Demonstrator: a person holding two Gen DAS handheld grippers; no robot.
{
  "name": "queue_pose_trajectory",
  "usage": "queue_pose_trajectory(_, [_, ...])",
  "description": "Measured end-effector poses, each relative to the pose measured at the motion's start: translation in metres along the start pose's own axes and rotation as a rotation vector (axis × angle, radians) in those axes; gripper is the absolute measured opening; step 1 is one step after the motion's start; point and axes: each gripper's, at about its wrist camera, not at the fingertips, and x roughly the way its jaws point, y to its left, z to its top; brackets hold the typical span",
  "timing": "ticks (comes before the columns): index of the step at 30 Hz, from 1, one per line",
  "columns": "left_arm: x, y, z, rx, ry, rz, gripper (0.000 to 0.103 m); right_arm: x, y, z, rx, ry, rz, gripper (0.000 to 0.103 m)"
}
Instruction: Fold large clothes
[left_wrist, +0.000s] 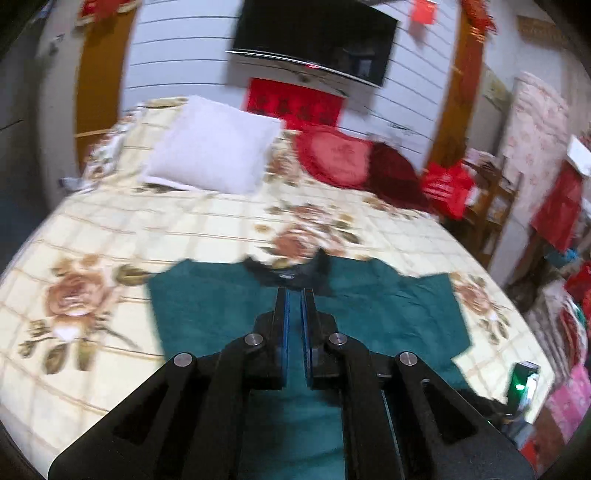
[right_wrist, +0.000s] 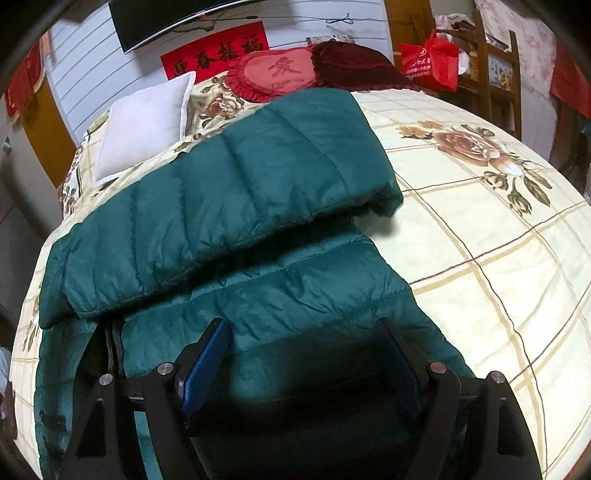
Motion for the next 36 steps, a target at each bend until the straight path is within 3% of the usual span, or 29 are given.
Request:
queue_pose_trajectory(5, [0.027,0.006,-0.025,-0.053,0.115,-0.047,0.006,-0.002,0.001,0.002,0.011,-0.01,-0.017,0.078])
queue_pose_trajectory(7, [0.048,-0.01,-0.042,-0.058,0.191,-0.096,0.017,-0.011,0.003,0.003,0.016,-0.051,-0.011,0.078])
queue_pose_trajectory(9, [0.071,-0.032,-0.059,-0.043,0.245,-0.098,0.037,-0.023,0.005,0.004,0.007,-0.107,-0.025,0.078])
queue_pose_trajectory(12, [0.092,-0.056,-0.073,-0.041,0.267,-0.128,0.039,-0.038,0.005,0.004,-0.018,-0.176,-0.036,0.079])
queue_pose_trajectory(17, [0.124,-0.075,-0.082,-0.069,0.312,-0.137,0.038,-0.044,-0.007,0.008,0.008,-0.205,-0.039,0.079])
queue_pose_trajectory(18, [0.129,-0.075,-0.081,-0.076,0.308,-0.139,0.027,-0.044,-0.011,0.009,0.027,-0.206,-0.037,0.079])
queue_pose_trajectory(19, [0.132,-0.077,-0.08,-0.068,0.302,-0.126,0.008,-0.044,-0.014,0.01,0.043,-0.202,-0.035,0.079])
queue_pose_trajectory(20, [0.132,-0.078,-0.078,-0.059,0.301,-0.125,0.004,-0.043,-0.015,0.011,0.053,-0.199,-0.032,0.079])
queue_pose_trajectory(24, [0.104,-0.078,-0.068,-0.024,0.219,-0.147,0.003,-0.045,-0.015,0.013,0.072,-0.208,-0.028,0.079])
queue_pose_trajectory(29, [0.05,-0.046,-0.041,-0.046,0.115,-0.171,0.003,-0.05,-0.016,0.011,0.068,-0.229,-0.037,0.079])
queue_pose_trajectory(32, [0.026,-0.016,-0.025,-0.023,0.06,-0.111,0.003,-0.05,-0.018,0.01,0.074,-0.229,-0.046,0.079])
queue_pose_trajectory(36, [0.022,0.035,-0.019,-0.055,0.064,-0.041,0.003,-0.052,-0.019,0.01,0.079,-0.24,-0.044,0.078])
